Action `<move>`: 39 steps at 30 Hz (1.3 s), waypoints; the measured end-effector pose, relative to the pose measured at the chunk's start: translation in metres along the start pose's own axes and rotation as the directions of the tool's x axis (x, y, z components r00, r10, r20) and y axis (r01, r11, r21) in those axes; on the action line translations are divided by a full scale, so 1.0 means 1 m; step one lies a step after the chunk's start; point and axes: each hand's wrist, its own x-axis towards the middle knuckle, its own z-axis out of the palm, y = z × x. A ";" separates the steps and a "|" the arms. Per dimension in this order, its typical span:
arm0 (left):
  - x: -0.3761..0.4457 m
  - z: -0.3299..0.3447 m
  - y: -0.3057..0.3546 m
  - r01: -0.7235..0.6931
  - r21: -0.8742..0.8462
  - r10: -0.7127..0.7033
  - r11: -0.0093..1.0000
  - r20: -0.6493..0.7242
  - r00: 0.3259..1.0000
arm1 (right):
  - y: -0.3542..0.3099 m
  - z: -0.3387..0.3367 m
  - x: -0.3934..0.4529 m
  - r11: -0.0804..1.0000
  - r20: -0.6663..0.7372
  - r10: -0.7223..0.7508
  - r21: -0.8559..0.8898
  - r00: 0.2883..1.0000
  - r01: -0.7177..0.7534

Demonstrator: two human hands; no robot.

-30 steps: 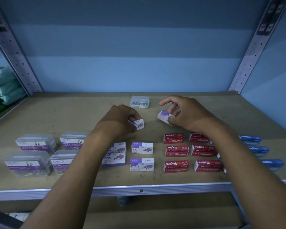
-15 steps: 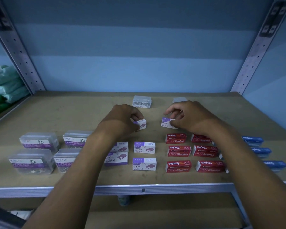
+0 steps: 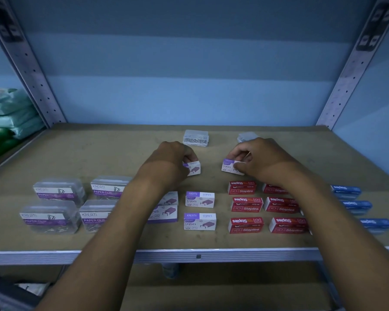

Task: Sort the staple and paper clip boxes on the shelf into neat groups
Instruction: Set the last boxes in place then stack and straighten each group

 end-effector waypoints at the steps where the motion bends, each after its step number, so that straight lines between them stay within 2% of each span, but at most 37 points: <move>1: -0.001 -0.002 0.000 0.004 0.003 -0.004 1.000 -0.005 1.000 | -0.002 0.000 -0.001 1.000 -0.006 -0.008 0.009 1.000 0.008; 10: -0.023 -0.021 -0.006 -0.017 0.020 0.018 1.000 -0.052 0.998 | -0.032 0.004 -0.013 0.995 0.004 -0.076 0.065 0.997 0.076; 22: -0.034 -0.026 -0.020 -0.042 0.110 0.039 0.993 0.030 0.999 | -0.054 0.024 -0.016 0.987 0.069 -0.157 0.056 0.985 0.153; 26: -0.033 -0.026 -0.023 -0.044 0.089 0.036 0.995 0.090 0.995 | -0.055 0.028 -0.016 0.987 0.097 -0.160 0.042 0.982 0.156; 32: -0.032 -0.026 -0.026 -0.058 0.083 0.050 0.995 0.103 0.993 | -0.057 0.031 -0.016 0.987 0.123 -0.159 0.033 0.980 0.156; 39: -0.031 -0.030 -0.025 -0.093 0.089 0.089 0.992 0.045 0.995 | -0.052 0.025 -0.014 0.987 0.091 -0.142 0.094 0.986 0.134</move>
